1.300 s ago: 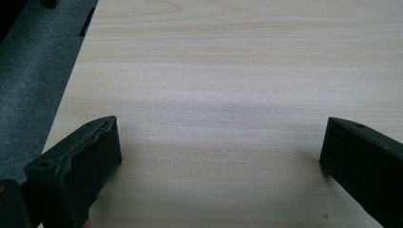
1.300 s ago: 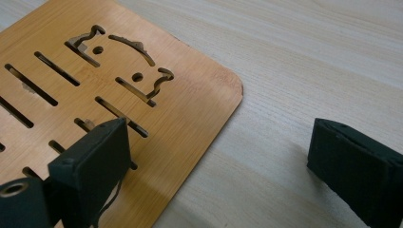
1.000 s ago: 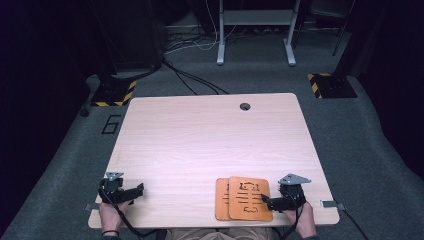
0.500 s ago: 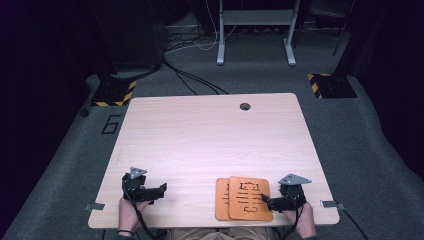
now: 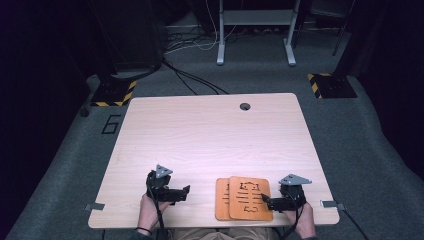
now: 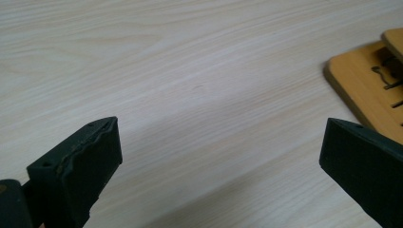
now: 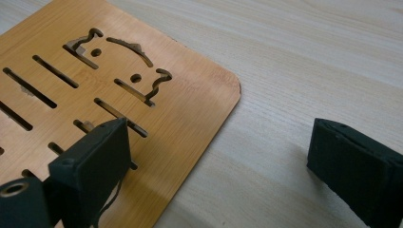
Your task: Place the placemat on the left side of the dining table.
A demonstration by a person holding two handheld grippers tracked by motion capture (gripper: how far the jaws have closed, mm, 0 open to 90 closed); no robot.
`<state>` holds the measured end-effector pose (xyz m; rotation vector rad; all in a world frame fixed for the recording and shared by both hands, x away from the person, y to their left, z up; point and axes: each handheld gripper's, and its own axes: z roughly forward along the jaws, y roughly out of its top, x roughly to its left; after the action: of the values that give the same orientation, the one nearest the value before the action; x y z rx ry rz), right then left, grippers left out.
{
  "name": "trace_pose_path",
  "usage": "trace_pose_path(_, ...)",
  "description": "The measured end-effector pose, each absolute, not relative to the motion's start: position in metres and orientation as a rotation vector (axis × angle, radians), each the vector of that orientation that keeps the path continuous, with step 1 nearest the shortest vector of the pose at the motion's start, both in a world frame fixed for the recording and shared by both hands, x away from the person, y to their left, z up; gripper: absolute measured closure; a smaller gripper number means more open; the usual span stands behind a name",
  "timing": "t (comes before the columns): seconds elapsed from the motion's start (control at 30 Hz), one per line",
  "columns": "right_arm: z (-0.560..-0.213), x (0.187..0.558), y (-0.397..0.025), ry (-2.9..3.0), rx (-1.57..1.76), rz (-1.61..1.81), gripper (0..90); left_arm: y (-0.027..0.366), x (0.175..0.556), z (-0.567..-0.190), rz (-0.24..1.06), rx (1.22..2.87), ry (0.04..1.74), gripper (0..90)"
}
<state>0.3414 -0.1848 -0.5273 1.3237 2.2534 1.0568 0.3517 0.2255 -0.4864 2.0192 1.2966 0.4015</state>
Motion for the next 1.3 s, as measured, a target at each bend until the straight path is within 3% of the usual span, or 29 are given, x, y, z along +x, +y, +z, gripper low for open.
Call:
trace_pose_path(0.6, -0.527, 0.341, -0.185, 2.243, 1.328, 1.058, 6.8, 0.147, 0.350, -0.482, 0.256, 2.137, 1.066, 0.6)
trace_pose_path(1.3, -0.528, 0.341, -0.185, 2.237, 1.333, 1.058, 6.8, 0.084, 0.359, -0.496, 0.079, 2.218, 0.974, 1.1)
